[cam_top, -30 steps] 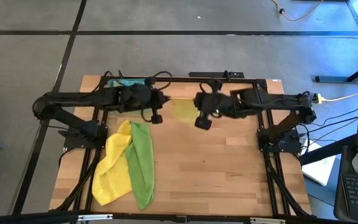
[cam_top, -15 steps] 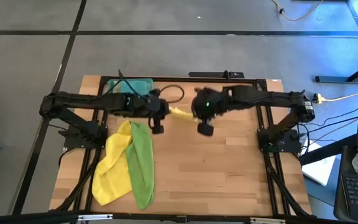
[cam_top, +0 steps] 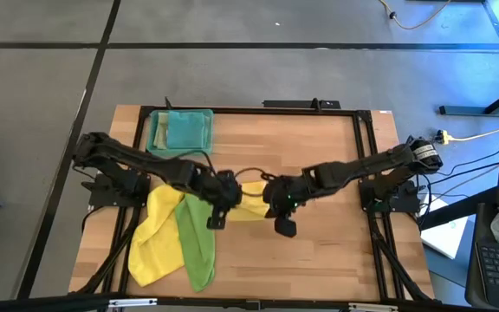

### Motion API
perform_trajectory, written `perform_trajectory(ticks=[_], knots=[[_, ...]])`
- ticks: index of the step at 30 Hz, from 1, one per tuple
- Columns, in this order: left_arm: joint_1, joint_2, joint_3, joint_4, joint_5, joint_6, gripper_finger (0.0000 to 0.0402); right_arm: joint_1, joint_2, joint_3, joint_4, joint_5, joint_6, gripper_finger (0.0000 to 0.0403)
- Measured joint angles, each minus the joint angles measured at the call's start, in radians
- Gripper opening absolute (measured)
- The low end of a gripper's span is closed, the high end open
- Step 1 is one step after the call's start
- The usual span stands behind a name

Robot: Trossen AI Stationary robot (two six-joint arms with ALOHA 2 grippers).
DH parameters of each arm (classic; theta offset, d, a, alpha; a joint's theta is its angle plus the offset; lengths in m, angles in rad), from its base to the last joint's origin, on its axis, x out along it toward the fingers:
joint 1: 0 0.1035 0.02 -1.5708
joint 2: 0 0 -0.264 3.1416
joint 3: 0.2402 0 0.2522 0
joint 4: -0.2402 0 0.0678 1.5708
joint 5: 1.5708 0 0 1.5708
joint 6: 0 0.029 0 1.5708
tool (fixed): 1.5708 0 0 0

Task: Fold microfiber towels
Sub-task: Fold the right yellow microfiber cloth

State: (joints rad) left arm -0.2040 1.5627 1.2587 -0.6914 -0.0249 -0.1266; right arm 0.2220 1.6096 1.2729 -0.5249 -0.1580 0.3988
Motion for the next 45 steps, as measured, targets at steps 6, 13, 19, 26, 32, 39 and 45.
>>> perform_trajectory(ticks=[6,13,19,26,32,39,45], knots=[[-0.068,0.063,0.0,0.002,0.001,-0.029,0.0,0.039,0.0,-0.11,0.139,0.039,0.092,0.0005],[-0.076,0.071,-0.016,-0.01,-0.125,-0.03,0.0,0.03,0.001,-0.167,0.155,0.192,0.089,0.0005],[-0.006,0.071,-0.056,0.016,-0.15,-0.029,0.0,-0.022,0.001,-0.19,0.156,0.268,0.012,0.0005],[0.083,0.071,-0.114,0.101,-0.156,-0.029,0.0,-0.095,0.005,-0.229,0.17,0.27,-0.085,0.0005],[0.131,0.071,-0.145,0.15,-0.147,-0.029,0.0,-0.155,0.03,-0.265,0.232,0.269,-0.095,0.0005],[0.157,0.071,-0.149,0.151,-0.14,-0.023,0.0,-0.194,0.074,-0.282,0.302,0.261,-0.095,0.0005],[0.167,0.084,-0.149,0.153,-0.138,-0.022,0.0,-0.207,0.109,-0.282,0.325,0.242,-0.097,0.0005]])
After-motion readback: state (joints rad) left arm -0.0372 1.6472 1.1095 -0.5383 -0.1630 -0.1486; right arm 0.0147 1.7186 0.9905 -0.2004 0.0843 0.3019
